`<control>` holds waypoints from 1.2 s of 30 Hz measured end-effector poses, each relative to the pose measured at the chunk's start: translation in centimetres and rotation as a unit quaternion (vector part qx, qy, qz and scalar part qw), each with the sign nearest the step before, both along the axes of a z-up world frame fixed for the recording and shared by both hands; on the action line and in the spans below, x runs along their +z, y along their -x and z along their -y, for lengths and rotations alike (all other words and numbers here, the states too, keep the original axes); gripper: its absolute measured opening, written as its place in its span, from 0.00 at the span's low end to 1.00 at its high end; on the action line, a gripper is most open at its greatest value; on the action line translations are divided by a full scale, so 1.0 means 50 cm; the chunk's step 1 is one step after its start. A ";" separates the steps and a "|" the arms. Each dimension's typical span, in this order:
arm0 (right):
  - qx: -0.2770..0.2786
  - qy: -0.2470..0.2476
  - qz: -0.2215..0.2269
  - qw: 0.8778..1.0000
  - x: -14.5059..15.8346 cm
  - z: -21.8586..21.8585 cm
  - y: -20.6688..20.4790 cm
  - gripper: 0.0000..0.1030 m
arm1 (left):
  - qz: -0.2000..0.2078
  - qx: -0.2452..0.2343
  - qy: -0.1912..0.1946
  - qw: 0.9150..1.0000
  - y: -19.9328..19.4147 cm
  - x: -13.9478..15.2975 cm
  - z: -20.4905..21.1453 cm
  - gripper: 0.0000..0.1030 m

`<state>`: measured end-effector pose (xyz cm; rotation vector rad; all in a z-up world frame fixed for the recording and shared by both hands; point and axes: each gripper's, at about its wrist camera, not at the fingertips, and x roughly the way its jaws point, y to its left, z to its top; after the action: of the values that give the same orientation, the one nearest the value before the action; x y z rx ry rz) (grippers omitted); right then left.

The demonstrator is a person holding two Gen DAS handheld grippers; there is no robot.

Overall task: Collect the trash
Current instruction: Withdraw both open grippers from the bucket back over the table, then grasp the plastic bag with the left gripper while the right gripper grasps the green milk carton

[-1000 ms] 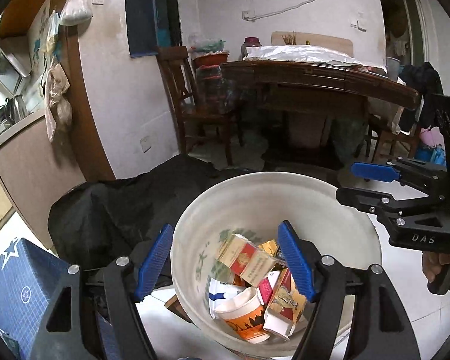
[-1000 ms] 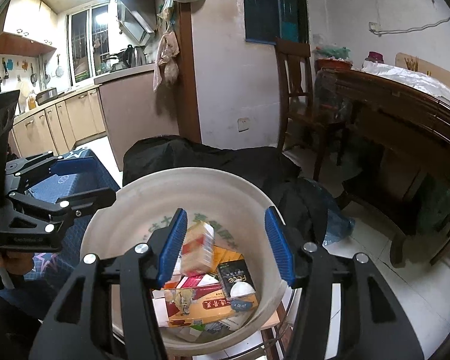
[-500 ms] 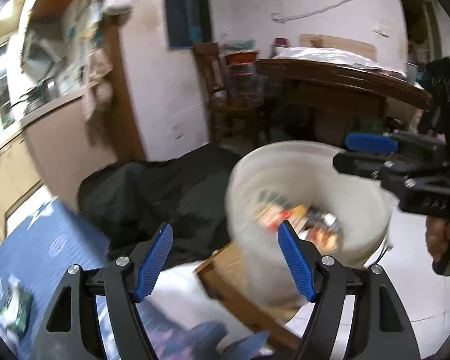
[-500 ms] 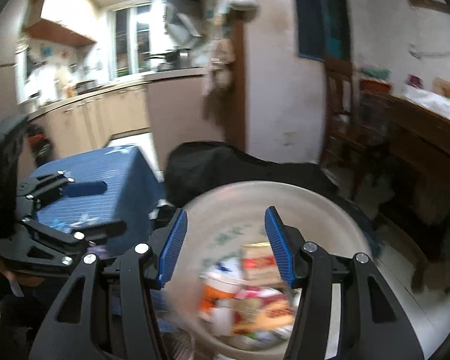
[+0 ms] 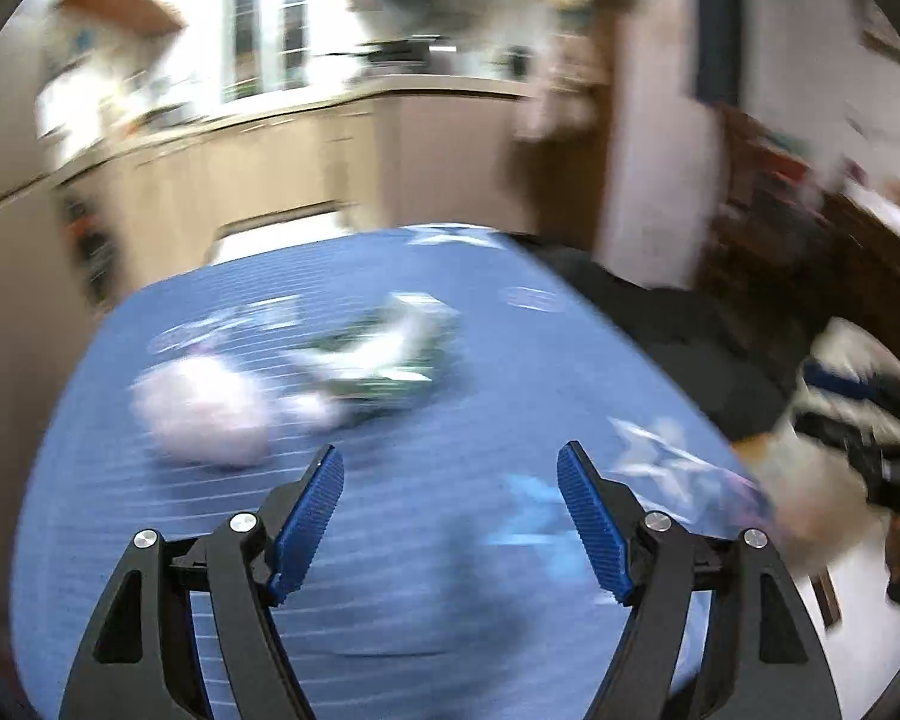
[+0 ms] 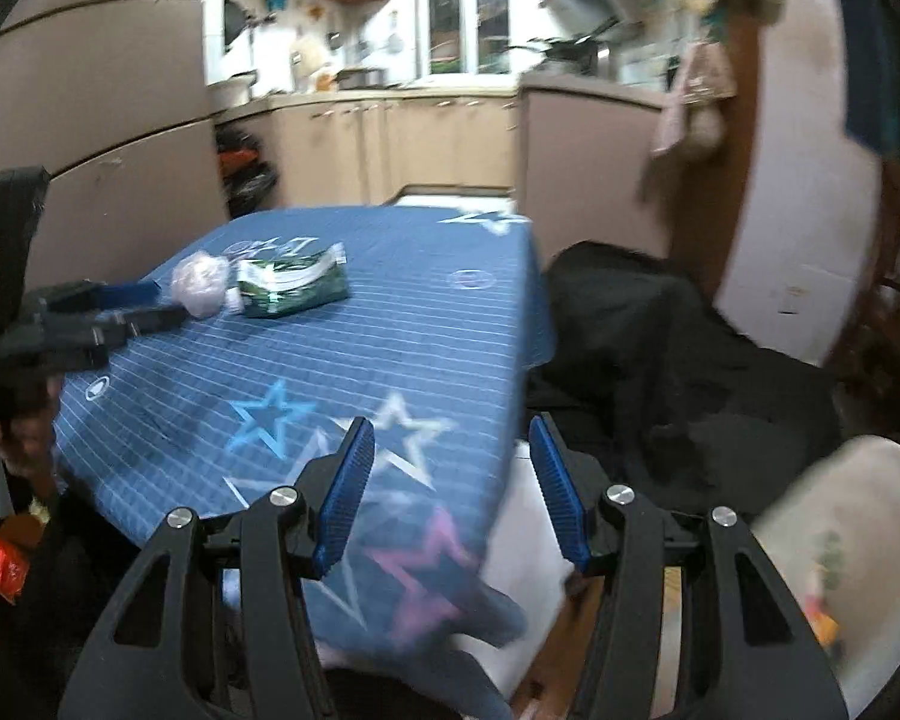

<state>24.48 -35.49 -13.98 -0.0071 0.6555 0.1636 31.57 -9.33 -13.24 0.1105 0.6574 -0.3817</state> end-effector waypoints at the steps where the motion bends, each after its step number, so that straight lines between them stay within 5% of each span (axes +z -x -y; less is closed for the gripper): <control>1: 0.006 -0.003 -0.003 1.000 -0.002 -0.010 -0.018 0.52 | -0.003 0.029 0.005 1.000 -0.022 0.007 -0.034 0.75; 7: 0.051 0.001 -0.017 0.999 0.021 -0.103 -0.241 0.53 | -0.027 0.158 0.029 0.987 -0.171 0.027 -0.159 0.77; 12: 0.087 0.071 -0.056 0.992 0.022 -0.231 -0.469 0.52 | -0.052 0.186 0.006 0.981 -0.248 0.001 -0.177 0.77; 17: 0.128 0.134 -0.116 0.976 -0.020 -0.323 -0.596 0.50 | -0.056 0.185 0.010 0.981 -0.253 -0.012 -0.195 0.77; 22: 0.159 0.142 -0.196 0.957 -0.048 -0.295 -0.523 0.41 | -0.047 0.193 0.023 0.980 -0.230 -0.014 -0.240 0.77; 28: 0.163 0.086 -0.207 0.961 -0.018 -0.219 -0.280 0.48 | -0.041 0.189 0.045 0.980 -0.196 -0.012 -0.268 0.77; 30: 0.175 0.044 -0.189 0.965 0.005 -0.209 -0.216 0.56 | -0.032 0.180 0.039 0.982 -0.180 -0.007 -0.262 0.77; 32: 0.176 0.016 -0.143 0.974 0.031 -0.213 -0.163 0.85 | -0.023 0.174 0.036 0.984 -0.164 0.000 -0.253 0.78; 33: 0.168 0.014 -0.125 0.978 0.037 -0.218 -0.158 0.92 | -0.020 0.172 0.035 0.984 -0.160 0.002 -0.250 0.78; 36: 0.170 0.008 -0.098 0.980 0.046 -0.256 -0.173 0.95 | -0.008 0.170 0.032 0.985 -0.144 0.012 -0.241 0.82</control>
<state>33.14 -22.67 -11.70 -0.1206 0.8502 0.4938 38.75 2.73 -12.64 -0.0676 0.6661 -0.0740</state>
